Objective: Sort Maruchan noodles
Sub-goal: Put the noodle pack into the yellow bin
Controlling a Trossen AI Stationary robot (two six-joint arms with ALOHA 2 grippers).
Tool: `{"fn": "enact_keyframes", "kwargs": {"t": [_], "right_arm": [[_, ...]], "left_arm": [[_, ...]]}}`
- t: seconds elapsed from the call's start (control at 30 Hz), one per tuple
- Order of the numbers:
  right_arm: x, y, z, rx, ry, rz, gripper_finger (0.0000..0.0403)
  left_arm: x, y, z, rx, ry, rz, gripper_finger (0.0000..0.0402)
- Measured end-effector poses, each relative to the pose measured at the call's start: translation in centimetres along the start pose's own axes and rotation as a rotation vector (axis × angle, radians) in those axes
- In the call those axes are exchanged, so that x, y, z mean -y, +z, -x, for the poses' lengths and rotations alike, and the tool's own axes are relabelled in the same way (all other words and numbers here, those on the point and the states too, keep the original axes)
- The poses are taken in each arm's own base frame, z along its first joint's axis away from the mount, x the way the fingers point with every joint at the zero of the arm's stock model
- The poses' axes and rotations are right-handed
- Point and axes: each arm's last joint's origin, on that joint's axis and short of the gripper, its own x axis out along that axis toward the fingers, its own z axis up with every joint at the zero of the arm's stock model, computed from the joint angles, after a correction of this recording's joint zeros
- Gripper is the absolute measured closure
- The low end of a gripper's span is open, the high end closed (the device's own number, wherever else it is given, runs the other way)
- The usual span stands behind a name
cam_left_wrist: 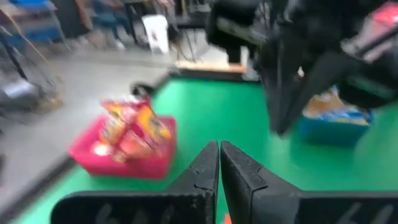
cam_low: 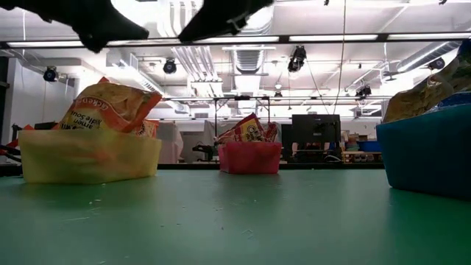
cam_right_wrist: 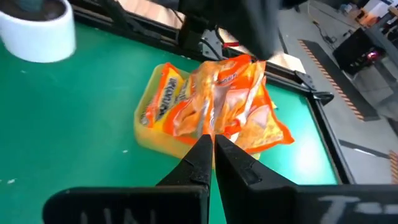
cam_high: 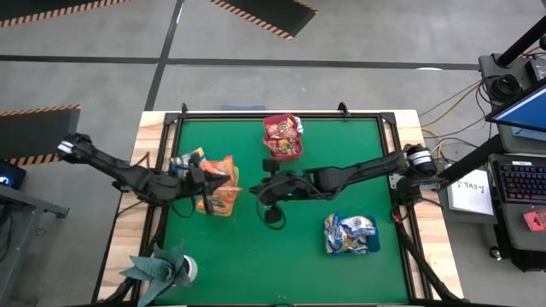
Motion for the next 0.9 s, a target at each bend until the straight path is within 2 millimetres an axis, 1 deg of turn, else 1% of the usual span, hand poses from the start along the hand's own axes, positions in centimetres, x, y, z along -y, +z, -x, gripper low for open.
{"fn": "enact_keyframes", "kwargs": {"t": [0.1,0.17,0.3,0.43,0.53,0.63,0.73,0.9], "right_arm": [[-0.3,-1.3,1.1,0.038,-0.004,-0.044,0.0394],[-0.3,-2.1,1.6,0.061,-0.01,-0.066,0.0394],[-0.6,-3.7,2.0,0.066,-0.014,-0.105,0.0394],[-0.9,-4.7,1.9,0.081,-0.015,-0.122,0.0394],[-1.2,-5.2,1.8,0.1,-0.017,-0.13,0.0394],[-1.4,-5.6,1.7,0.127,-0.021,-0.136,0.0394],[-1.7,-6.0,1.7,0.149,-0.02,-0.139,0.0394],[-1.9,-6.3,1.7,0.146,-0.017,-0.139,0.0394]], "left_arm": [[0.7,-1.0,-0.8,-0.088,0.006,0.013,0.0402],[0.9,-1.2,-1.2,-0.151,0.028,-0.004,0.0402],[1.2,0.1,-1.3,-0.279,0.07,-0.011,0.0402],[1.3,1.5,-1.2,-0.413,0.117,-0.044,0.0402],[1.4,2.0,-1.2,-0.507,0.153,-0.062,0.0402],[1.5,1.8,-1.4,-0.582,0.176,-0.062,0.0402],[1.5,1.0,-1.6,-0.664,0.189,-0.07,0.0402],[1.4,0.2,-1.9,-0.717,0.249,-0.075,0.0402]]}}
